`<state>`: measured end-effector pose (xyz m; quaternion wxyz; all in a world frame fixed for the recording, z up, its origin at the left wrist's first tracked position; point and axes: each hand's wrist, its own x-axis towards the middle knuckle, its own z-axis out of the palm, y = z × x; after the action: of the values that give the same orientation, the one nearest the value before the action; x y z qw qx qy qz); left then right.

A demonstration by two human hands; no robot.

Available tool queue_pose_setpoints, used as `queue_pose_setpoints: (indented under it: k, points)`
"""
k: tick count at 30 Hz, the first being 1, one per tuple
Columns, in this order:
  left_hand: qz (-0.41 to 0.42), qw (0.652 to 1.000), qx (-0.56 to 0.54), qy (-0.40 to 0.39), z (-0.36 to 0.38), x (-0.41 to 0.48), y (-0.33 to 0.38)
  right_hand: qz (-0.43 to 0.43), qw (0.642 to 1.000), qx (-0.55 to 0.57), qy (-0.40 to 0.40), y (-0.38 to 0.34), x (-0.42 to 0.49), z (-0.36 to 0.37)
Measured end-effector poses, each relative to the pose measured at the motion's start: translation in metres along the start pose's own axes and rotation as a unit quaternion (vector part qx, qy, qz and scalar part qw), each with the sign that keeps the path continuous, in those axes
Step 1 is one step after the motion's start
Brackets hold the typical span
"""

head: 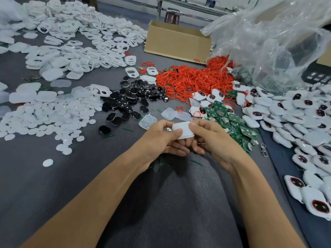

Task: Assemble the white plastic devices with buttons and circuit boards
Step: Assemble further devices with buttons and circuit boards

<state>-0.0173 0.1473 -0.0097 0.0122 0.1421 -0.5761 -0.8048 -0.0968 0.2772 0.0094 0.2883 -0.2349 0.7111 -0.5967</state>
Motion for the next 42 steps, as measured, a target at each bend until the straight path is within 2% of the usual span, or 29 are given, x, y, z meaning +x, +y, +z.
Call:
queue_pose_setpoints:
  k: [3, 8, 13, 18, 22, 27, 32, 36, 39, 42]
  points:
    - [0.012, 1.0, 0.026, 0.006, 0.0, 0.0, 0.0, -0.006, 1.0, -0.025, -0.011, 0.002, -0.001, 0.002]
    - [0.037, 0.998, 0.041, 0.009, 0.002, 0.0, -0.002, 0.019, 0.998, -0.054, 0.015, 0.006, 0.002, 0.006]
    - [0.065, 0.996, 0.062, 0.02, 0.002, -0.001, -0.005, 0.027, 0.999, -0.012, 0.025, 0.009, 0.001, 0.004]
    - [0.104, 0.99, 0.068, 0.066, 0.002, 0.002, -0.007, -0.032, 0.996, -0.05, 0.068, 0.01, 0.003, 0.004]
    - [0.132, 0.982, 0.069, 0.114, 0.001, 0.005, -0.008, -0.045, 0.998, -0.016, 0.042, 0.009, 0.004, 0.007]
    - [0.141, 0.982, 0.052, 0.111, 0.002, 0.003, -0.008, -0.078, 0.996, -0.011, 0.05, 0.011, 0.006, 0.006]
    - [0.16, 0.978, 0.025, 0.132, 0.004, 0.003, -0.009, -0.108, 0.982, -0.091, 0.123, 0.017, 0.009, 0.009]
    - [0.161, 0.972, -0.013, 0.171, 0.007, 0.006, -0.011, -0.177, 0.945, -0.174, 0.214, 0.014, 0.009, 0.018]
    - [0.156, 0.971, -0.073, 0.167, 0.004, 0.009, -0.009, -0.225, 0.931, -0.205, 0.202, 0.011, 0.006, 0.026]
    - [0.162, 0.971, -0.072, 0.163, -0.001, 0.01, -0.007, -0.198, 0.948, -0.172, 0.182, 0.012, 0.007, 0.025]
